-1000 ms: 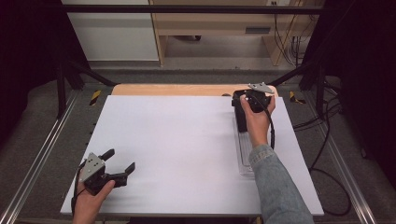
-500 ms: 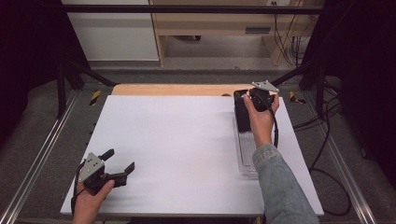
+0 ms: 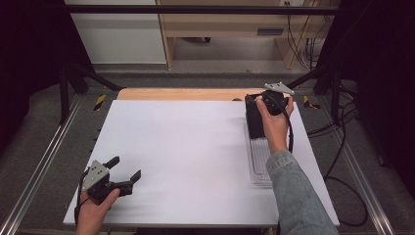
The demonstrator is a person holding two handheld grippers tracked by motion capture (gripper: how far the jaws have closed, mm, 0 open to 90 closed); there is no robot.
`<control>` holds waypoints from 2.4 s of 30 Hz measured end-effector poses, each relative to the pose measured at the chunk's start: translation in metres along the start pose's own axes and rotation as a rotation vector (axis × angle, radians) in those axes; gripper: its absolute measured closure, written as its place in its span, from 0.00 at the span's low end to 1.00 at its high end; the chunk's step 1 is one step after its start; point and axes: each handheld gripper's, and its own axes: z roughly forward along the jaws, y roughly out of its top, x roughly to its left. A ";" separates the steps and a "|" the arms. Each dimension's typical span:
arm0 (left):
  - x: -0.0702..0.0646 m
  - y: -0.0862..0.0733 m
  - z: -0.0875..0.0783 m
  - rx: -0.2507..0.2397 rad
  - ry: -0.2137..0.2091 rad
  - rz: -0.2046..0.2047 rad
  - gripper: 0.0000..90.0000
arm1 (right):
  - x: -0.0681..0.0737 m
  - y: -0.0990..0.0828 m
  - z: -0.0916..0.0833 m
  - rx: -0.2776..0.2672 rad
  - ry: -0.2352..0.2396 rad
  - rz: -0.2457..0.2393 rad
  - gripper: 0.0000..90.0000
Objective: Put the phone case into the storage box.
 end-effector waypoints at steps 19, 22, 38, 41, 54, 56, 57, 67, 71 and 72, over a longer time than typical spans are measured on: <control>0.002 0.000 0.000 0.000 0.010 -0.003 0.06 | -0.006 0.011 -0.017 -0.040 0.039 0.010 0.07; 0.002 0.000 0.000 0.001 0.009 -0.002 0.06 | -0.007 0.013 -0.020 -0.046 0.042 0.011 0.07; 0.002 0.000 -0.001 0.002 0.016 0.001 0.06 | -0.010 0.020 -0.034 -0.067 0.071 0.007 0.07; 0.002 0.000 -0.001 0.003 0.015 0.002 0.06 | -0.009 0.020 -0.037 -0.069 0.082 0.002 0.07; 0.002 -0.001 -0.001 0.006 0.015 0.004 0.06 | 0.000 0.020 -0.048 -0.069 0.141 -0.031 0.06; 0.002 -0.001 -0.001 0.005 0.015 0.003 0.06 | 0.000 0.020 -0.050 -0.072 0.144 -0.034 0.06; 0.002 -0.001 -0.001 0.003 0.016 0.003 0.06 | 0.001 0.020 -0.051 -0.074 0.146 -0.032 0.06; 0.001 0.000 -0.001 -0.001 0.017 0.007 0.05 | -0.002 0.022 -0.061 -0.093 0.154 -0.021 0.05; 0.001 0.000 -0.002 -0.001 0.017 0.009 0.05 | -0.003 0.022 -0.063 -0.093 0.149 -0.023 0.05; 0.001 0.001 -0.002 -0.001 0.018 0.010 0.05 | -0.003 0.021 -0.064 -0.093 0.149 -0.024 0.05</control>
